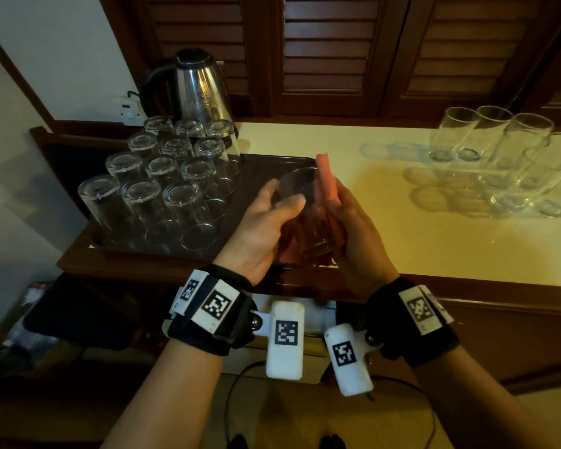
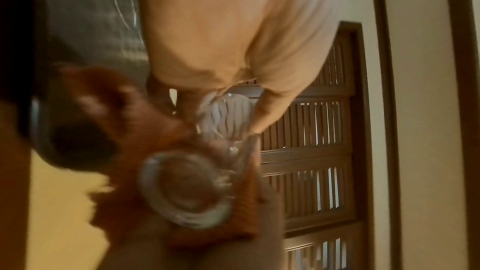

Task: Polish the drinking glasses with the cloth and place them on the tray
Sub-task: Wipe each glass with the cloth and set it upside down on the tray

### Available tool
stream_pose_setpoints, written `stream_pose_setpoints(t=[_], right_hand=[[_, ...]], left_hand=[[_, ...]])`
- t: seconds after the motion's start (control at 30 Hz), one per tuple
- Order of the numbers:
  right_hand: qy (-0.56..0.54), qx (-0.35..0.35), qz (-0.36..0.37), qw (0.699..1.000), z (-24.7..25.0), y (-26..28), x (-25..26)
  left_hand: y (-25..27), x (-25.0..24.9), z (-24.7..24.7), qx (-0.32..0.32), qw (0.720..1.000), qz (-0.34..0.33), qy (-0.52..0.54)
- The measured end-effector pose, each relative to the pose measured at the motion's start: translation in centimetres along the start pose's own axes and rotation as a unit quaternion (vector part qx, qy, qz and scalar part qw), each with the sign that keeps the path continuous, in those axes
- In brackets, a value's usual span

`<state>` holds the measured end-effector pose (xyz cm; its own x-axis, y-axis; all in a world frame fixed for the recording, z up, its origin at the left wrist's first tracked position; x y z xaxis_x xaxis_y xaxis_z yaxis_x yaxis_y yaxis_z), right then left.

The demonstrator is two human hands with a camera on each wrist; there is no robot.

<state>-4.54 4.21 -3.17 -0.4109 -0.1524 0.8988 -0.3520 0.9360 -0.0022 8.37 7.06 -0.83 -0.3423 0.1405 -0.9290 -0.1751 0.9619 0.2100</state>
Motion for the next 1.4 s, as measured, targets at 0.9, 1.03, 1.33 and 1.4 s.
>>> stream_pose_setpoints(t=[0.9, 1.03, 1.33, 1.4], right_hand=[[0.175, -0.036, 0.075, 0.981, 0.4, 0.1, 0.5], [0.059, -0.003, 0.026, 0.998, 0.4, 0.5, -0.3], [0.137, -0.018, 0.062, 0.988, 0.7, 0.6, 0.0], [0.097, 0.011, 0.036, 0.995, 0.4, 0.9, -0.3]], left_hand=[[0.7, 1.7, -1.5, -0.019, 1.000, 0.012, 0.001], [1.1, 1.8, -2.2, -0.004, 0.998, -0.019, -0.066], [0.4, 1.6, -1.8, -0.029, 0.997, 0.000, -0.066], [0.5, 2.0, -1.8, -0.037, 0.996, -0.007, -0.084]])
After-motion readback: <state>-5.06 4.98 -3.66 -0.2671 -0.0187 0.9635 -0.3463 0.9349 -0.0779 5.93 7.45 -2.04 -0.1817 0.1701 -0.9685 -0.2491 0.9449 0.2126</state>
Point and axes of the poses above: each hand's wrist, its own y-axis away from the middle knuckle, its own z-axis out of the back of the hand, x = y × z, the point moved 3 cm from there along -y, towards the middle knuckle, and after that the axes turned 3 degrees about -x, right-handed, at the moved point
